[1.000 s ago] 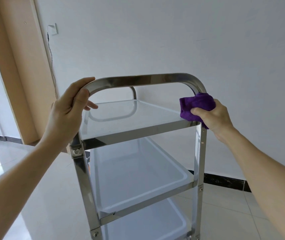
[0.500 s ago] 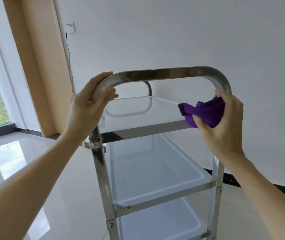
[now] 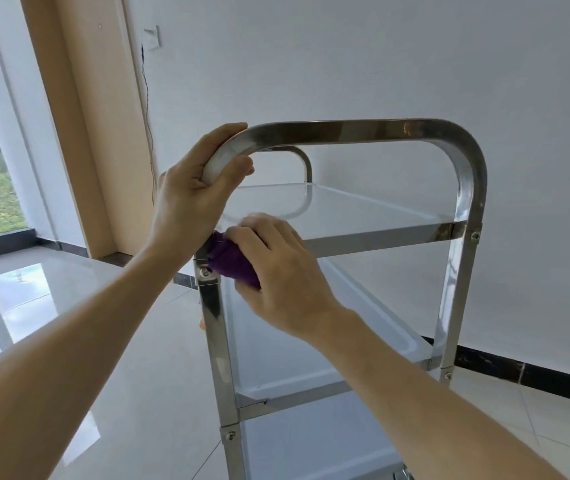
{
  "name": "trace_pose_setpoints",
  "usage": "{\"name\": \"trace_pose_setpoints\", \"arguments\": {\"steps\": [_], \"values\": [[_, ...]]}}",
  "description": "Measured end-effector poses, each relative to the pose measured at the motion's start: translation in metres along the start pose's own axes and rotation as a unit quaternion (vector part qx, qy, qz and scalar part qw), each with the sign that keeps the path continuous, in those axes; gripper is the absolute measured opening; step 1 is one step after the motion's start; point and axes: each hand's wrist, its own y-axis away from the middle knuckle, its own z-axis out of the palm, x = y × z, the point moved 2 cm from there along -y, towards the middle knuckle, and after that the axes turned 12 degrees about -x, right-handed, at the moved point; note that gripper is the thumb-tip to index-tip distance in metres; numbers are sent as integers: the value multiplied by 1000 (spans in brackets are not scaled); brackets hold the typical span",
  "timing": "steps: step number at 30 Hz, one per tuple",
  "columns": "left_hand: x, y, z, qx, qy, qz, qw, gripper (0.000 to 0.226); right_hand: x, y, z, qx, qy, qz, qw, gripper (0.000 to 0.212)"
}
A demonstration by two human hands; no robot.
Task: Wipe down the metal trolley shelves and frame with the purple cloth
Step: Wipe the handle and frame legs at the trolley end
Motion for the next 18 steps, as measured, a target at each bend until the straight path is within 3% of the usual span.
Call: {"name": "trace_pose_setpoints", "arguments": {"steps": [5,11,18], "values": [[-2,1,-5,6,-11,9,1000,41,43,34,-15,33,-7,-12,999,41],[2,1,1,-26,28,5,999,49,80,65,-34,162,-46,143,975,41],[3,3,1,-14,17,-6,1000,54,16,24,5,61,17,30,998,42]]}}
